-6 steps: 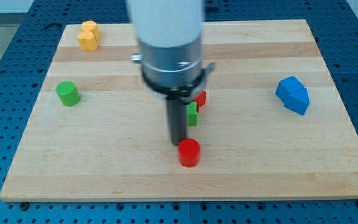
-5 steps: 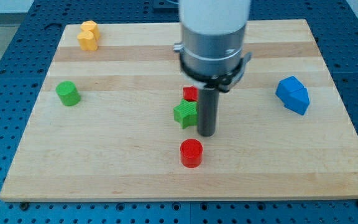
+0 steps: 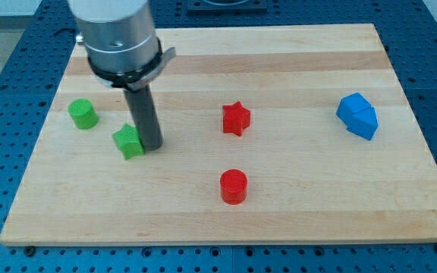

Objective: Move the green star below the green circle

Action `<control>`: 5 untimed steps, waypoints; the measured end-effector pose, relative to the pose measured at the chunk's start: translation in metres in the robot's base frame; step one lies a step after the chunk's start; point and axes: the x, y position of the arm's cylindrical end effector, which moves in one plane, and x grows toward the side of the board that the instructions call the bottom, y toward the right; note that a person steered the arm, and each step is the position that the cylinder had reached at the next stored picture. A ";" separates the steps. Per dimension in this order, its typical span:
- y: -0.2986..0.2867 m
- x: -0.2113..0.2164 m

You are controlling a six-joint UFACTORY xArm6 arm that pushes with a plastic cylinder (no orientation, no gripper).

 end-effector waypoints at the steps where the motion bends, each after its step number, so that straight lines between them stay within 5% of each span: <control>1: -0.004 0.000; 3: -0.020 0.017; 5: -0.096 0.001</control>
